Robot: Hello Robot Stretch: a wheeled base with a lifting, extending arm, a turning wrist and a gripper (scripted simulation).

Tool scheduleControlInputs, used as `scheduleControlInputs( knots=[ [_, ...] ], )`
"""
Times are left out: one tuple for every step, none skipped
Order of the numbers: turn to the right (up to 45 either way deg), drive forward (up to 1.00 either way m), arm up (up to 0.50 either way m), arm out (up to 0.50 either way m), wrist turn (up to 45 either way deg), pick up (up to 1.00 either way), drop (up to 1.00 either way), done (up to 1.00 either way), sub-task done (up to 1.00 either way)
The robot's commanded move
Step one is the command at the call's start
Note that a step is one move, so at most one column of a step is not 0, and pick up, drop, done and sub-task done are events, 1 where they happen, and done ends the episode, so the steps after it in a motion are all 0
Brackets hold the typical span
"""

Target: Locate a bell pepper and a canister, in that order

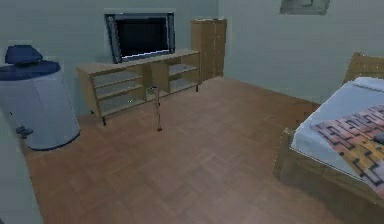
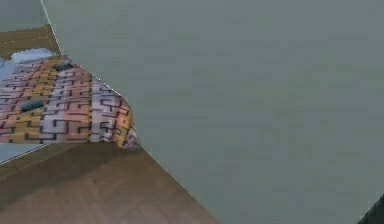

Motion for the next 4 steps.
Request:
scheduleControlInputs(
  knots=[
    [0.0, 0.45, 0.0, 0.0, 0.0, 0.0, 0.0, 0.0, 0.0],
    [-45.0, 0.0, 0.0, 0.0, 0.0, 0.0, 0.0, 0.0, 0.0],
    [0.0, 1.0, 0.0, 0.0, 0.0, 0.0, 0.0, 0.0, 0.0],
    [-3.0, 0.0, 0.0, 0.0, 0.0, 0.0, 0.0, 0.0, 0.0]
  ],
)
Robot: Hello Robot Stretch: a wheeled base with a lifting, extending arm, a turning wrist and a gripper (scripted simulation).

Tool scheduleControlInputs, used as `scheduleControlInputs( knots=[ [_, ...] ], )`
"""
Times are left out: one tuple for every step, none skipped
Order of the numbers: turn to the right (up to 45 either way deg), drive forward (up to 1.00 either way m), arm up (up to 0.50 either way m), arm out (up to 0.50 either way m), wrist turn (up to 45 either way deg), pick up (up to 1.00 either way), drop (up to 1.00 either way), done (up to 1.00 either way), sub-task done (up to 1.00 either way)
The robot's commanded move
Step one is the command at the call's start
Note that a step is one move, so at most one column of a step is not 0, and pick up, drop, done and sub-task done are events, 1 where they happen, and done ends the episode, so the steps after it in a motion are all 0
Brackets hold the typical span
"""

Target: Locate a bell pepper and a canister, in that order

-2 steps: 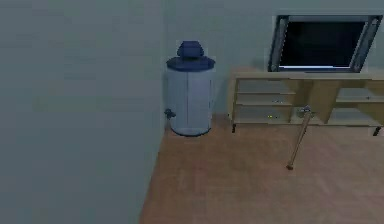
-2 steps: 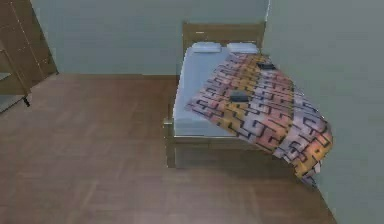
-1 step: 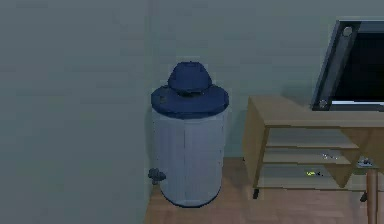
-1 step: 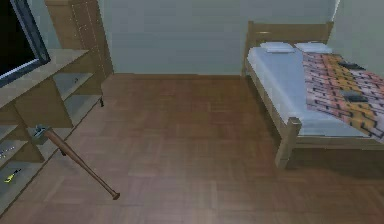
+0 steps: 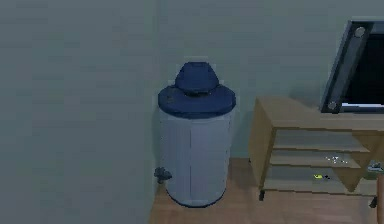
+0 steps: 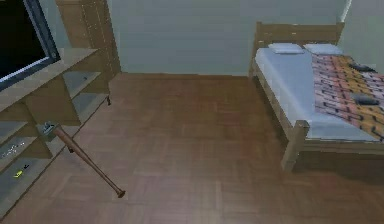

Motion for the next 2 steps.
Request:
scheduleControlInputs(
  knots=[
    [45.0, 0.0, 0.0, 0.0, 0.0, 0.0, 0.0, 0.0, 0.0],
    [45.0, 0.0, 0.0, 0.0, 0.0, 0.0, 0.0, 0.0, 0.0]
  ],
)
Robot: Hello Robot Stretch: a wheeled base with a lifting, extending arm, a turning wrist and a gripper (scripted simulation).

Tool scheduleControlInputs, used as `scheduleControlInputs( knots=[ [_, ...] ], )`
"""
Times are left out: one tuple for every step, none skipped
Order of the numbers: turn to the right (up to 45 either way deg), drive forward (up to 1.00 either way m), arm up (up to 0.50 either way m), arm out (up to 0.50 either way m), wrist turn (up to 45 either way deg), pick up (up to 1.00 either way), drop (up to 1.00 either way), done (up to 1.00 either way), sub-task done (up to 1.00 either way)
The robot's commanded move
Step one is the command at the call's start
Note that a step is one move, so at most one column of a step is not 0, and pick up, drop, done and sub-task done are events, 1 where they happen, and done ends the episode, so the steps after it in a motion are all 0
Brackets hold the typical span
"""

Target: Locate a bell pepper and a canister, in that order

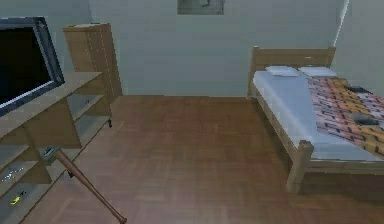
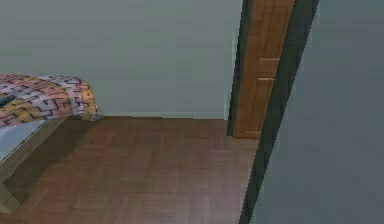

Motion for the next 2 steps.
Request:
scheduleControlInputs(
  knots=[
    [6.0, 0.0, 0.0, 0.0, 0.0, 0.0, 0.0, 0.0, 0.0],
    [0.0, 0.05, 0.0, 0.0, 0.0, 0.0, 0.0, 0.0, 0.0]
  ],
)
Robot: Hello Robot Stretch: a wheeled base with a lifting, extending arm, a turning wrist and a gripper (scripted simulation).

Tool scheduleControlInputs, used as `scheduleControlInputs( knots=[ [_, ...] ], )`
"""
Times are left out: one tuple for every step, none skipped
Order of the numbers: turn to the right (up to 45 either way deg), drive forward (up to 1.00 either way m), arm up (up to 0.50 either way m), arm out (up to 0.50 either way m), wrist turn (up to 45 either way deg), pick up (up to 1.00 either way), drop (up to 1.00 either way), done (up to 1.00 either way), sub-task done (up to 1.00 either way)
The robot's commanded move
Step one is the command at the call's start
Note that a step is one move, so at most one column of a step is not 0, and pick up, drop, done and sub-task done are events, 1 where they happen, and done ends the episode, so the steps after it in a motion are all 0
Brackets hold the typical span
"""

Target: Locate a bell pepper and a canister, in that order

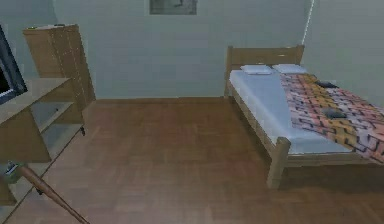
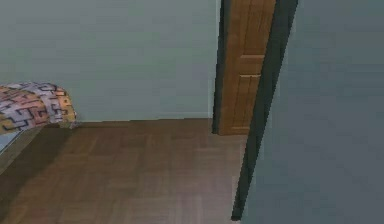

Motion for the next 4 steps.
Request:
scheduleControlInputs(
  knots=[
    [-45.0, 0.0, 0.0, 0.0, 0.0, 0.0, 0.0, 0.0, 0.0],
    [-39.0, 0.0, 0.0, 0.0, 0.0, 0.0, 0.0, 0.0, 0.0],
    [0.0, 0.3, 0.0, 0.0, 0.0, 0.0, 0.0, 0.0, 0.0],
    [-18.0, 0.0, 0.0, 0.0, 0.0, 0.0, 0.0, 0.0, 0.0]
  ],
)
